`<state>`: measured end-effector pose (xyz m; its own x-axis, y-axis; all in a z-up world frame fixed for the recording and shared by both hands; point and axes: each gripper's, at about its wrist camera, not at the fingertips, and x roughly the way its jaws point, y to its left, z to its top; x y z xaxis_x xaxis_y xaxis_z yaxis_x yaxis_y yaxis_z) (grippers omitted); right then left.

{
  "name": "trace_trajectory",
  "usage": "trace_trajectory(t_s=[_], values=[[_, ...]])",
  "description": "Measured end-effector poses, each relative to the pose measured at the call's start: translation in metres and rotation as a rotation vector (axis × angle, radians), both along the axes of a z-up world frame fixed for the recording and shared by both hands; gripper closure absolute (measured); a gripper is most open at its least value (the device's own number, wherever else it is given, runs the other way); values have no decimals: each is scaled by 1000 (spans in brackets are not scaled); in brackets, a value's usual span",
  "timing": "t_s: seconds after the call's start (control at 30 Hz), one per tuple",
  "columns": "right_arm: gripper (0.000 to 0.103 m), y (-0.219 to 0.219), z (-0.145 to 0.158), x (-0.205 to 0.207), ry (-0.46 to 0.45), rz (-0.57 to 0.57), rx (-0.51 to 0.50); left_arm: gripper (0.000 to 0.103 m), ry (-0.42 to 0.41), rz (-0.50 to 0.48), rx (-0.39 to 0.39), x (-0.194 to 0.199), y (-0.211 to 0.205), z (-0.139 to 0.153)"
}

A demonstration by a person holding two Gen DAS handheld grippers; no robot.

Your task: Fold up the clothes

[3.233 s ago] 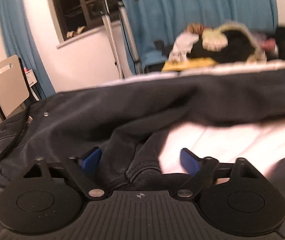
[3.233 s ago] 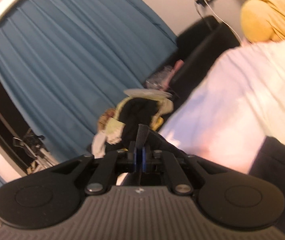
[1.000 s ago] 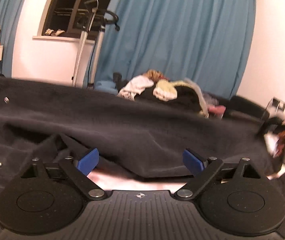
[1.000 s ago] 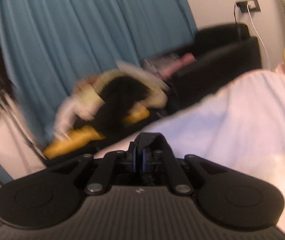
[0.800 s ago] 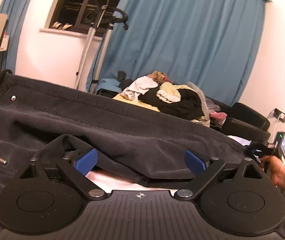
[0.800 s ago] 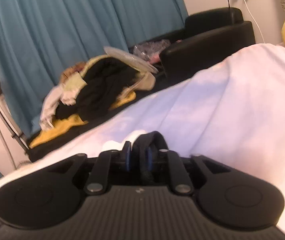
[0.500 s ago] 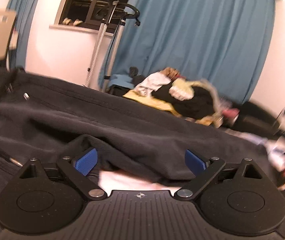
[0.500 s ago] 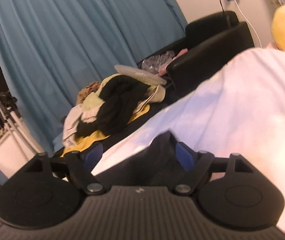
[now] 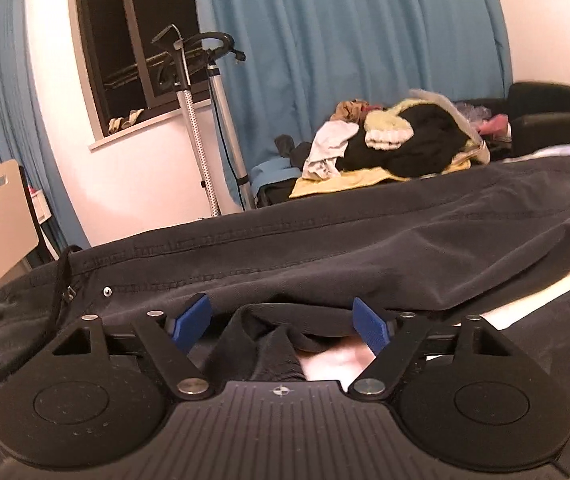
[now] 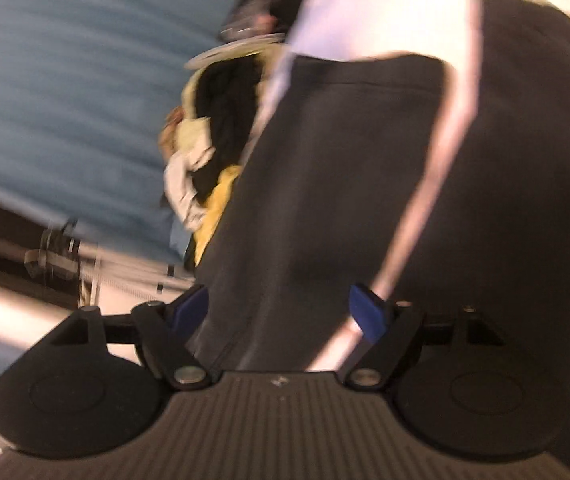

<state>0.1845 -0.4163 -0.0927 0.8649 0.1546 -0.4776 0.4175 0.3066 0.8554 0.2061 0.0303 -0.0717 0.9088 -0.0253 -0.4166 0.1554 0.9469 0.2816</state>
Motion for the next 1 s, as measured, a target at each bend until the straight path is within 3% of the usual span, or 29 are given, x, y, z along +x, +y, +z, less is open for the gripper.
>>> trace_trajectory(t_s=[0.13, 0.27, 0.33, 0.37, 0.4, 0.43, 0.47, 0.5, 0.67, 0.83, 0.9, 1.0], values=[[32, -14, -23, 3, 26, -60, 24, 27, 11, -41, 75, 10, -6, -11], [36, -33, -26, 14, 25, -159, -83, 31, 26, -77, 148, 22, -15, -28], [36, -39, -31, 20, 12, -183, -87, 40, 40, -81, 169, 26, -18, -37], [36, -40, -34, 22, 5, -194, -83, 53, 46, -81, 177, 27, -19, -40], [39, -41, -33, 25, 1, -197, -90, 76, 33, -77, 183, 25, -19, -41], [46, -40, -31, 27, -2, -195, -111, 84, 12, -70, 188, 23, -19, -40], [74, -40, -29, 30, -8, -181, -137, 93, -4, -66, 184, 22, -19, -39], [94, -41, -28, 34, -2, -170, -167, 94, -17, -64, 176, 21, -19, -36], [99, -46, -25, 38, -36, -160, -217, 97, -11, -91, 141, 8, -14, -21], [99, -60, 11, 18, -146, -213, -281, 97, 67, -175, 159, -13, -17, -14], [99, -65, 10, 8, -112, -231, -284, 97, 106, -202, 156, -16, -19, -17], [99, -77, -20, 2, 33, -243, -215, 97, 151, -220, 190, -15, -24, -28]])
